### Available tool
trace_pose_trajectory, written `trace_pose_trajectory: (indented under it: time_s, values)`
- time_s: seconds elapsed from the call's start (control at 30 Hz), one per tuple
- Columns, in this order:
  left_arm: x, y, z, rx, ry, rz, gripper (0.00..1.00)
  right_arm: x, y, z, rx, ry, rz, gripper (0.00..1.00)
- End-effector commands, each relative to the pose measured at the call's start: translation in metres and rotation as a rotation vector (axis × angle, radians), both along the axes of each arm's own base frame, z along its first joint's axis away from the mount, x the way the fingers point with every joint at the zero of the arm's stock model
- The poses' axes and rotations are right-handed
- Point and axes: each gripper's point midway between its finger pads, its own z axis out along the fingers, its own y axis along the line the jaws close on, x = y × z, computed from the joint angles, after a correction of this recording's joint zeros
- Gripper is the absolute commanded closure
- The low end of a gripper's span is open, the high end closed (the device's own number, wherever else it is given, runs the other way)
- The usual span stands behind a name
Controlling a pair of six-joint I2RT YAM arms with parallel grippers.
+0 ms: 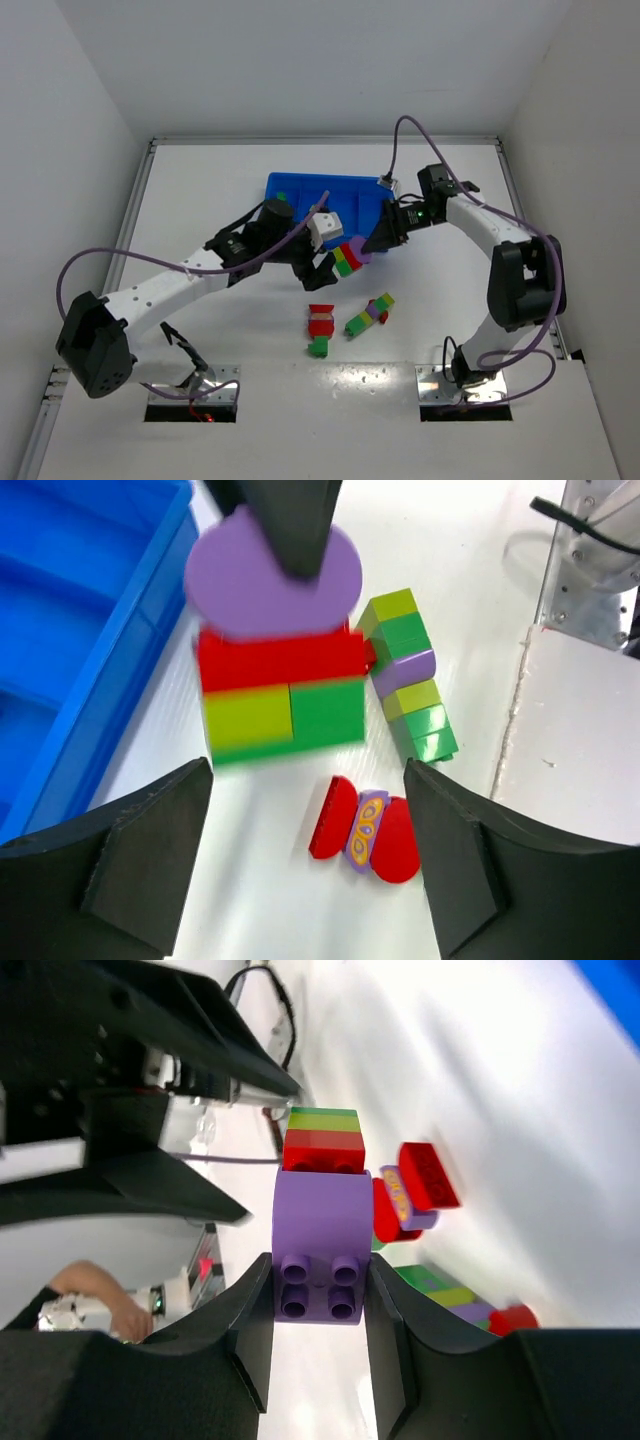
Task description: Sort the legos into containers by color
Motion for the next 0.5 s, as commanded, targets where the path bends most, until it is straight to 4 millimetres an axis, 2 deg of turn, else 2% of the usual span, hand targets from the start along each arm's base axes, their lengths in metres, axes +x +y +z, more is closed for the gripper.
trace_pose_trajectory:
  time_s: [0.0, 0.03, 0.07, 0.13, 0.2, 0.23, 0.27, 0.3, 0.37, 0.47]
  values:
    - [0.006, 0.016, 0.026, -0.056, 0.033, 0.044, 0.14, 0.01, -0.009, 0.012, 0.021, -0.1, -0.025, 1.0]
    - [0.017, 0.027, 0.027, -0.077, 0.073, 0.097, 0.14, 0.009, -0.01, 0.016, 0.025, -0.128, -0.021, 1.0]
    - [0.01, 0.026, 0.032, -0.116, 0.118, 0.054, 0.12, 0.007, -0.01, 0.013, 0.024, -0.128, -0.018, 1.0]
    - [0.004, 0.032, 0.036, -0.19, 0.22, -0.005, 0.1, 0.006, -0.01, 0.021, 0.038, -0.18, -0.006, 1.0]
    - [0.001, 0.034, 0.037, -0.243, 0.298, -0.053, 0.1, 0.002, -0.007, 0.024, 0.052, -0.205, 0.022, 1.0]
    - [0.007, 0.039, 0.04, -0.286, 0.326, -0.054, 0.1, -0.002, -0.004, 0.026, 0.061, -0.193, 0.041, 1.0]
    - [-0.003, 0.04, 0.043, -0.325, 0.383, -0.122, 0.1, -0.001, -0.004, 0.033, 0.075, -0.216, 0.052, 1.0]
    - [0.003, 0.043, 0.041, -0.347, 0.42, -0.125, 0.1, -0.005, 0.0, 0.033, 0.101, -0.192, 0.079, 1.0]
    - [0.007, 0.041, 0.046, -0.387, 0.458, -0.144, 0.16, -0.001, 0.002, 0.041, 0.12, -0.204, 0.093, 1.0]
    - [0.012, 0.038, 0.039, -0.388, 0.504, -0.15, 0.18, -0.006, 0.009, 0.051, 0.171, -0.196, 0.135, 1.0]
